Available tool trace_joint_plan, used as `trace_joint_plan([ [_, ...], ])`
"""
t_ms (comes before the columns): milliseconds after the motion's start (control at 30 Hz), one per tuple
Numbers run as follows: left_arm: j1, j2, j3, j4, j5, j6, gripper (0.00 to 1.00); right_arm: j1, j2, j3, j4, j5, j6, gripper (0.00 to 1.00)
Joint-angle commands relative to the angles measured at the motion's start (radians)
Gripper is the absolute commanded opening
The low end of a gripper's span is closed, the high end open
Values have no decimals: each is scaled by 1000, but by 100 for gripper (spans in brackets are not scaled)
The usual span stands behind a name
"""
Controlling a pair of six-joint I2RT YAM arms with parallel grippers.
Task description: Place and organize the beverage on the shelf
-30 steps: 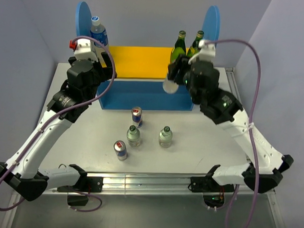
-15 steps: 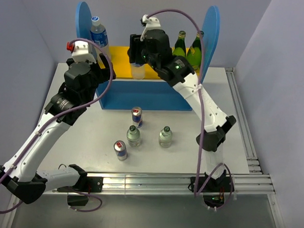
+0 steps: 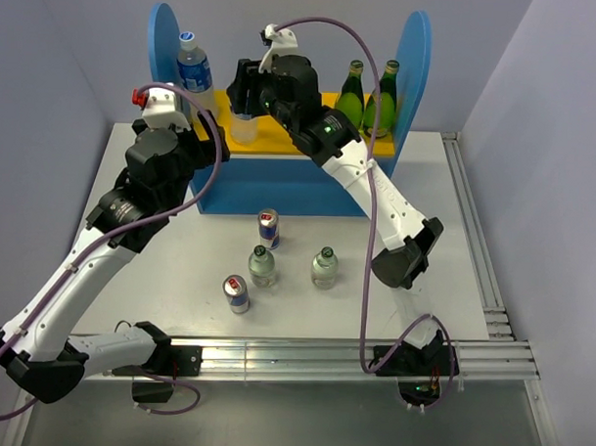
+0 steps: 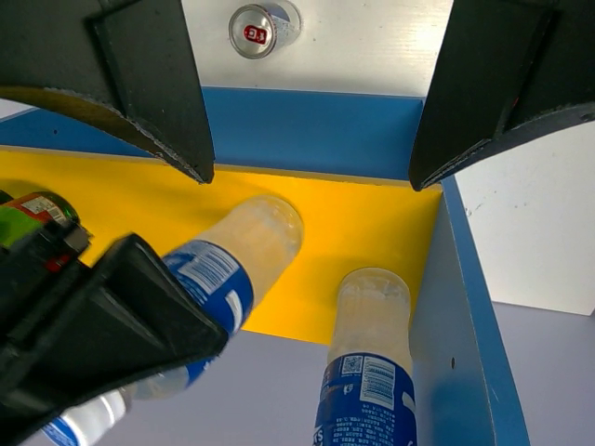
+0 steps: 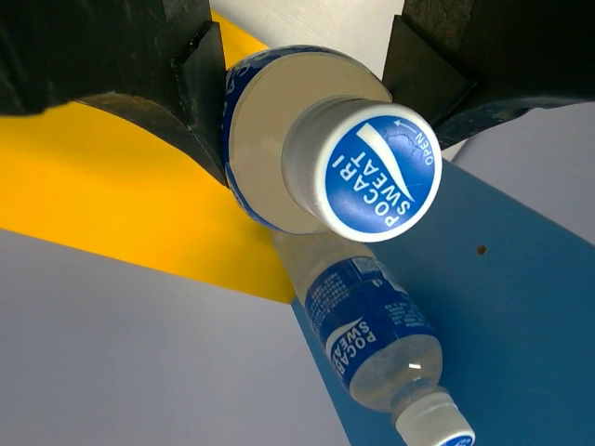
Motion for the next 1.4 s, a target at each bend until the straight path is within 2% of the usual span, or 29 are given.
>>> trace_joint_plan([
  [0, -10, -43, -14, 27, -17, -9, 92, 2, 4, -6, 193, 3, -2, 0],
  [167, -16, -54, -37, 27, -25, -14, 93, 2, 46, 1, 235, 26, -30, 0],
  [267, -23, -57, -37, 29, -29, -11, 93, 3, 46, -23, 247, 34, -42, 40],
  [300, -26, -56, -37, 29, -31, -9, 93, 2, 44, -37, 250, 49, -44, 68],
  [433, -24, -59, -42, 33, -34, -9, 93, 3, 26, -72, 249, 62, -54, 93],
  [1067, -33, -52, -52, 41, -71, 1, 93, 17, -94, -305, 302, 117, -54, 95],
  [1267, -94, -54, -69, 43, -167, 37, 92, 28, -233, -512, 360, 131, -47, 94],
  [1367, -157, -49, -68, 26, -212, 46, 97, 46, -370, -716, 452, 141, -56, 93],
])
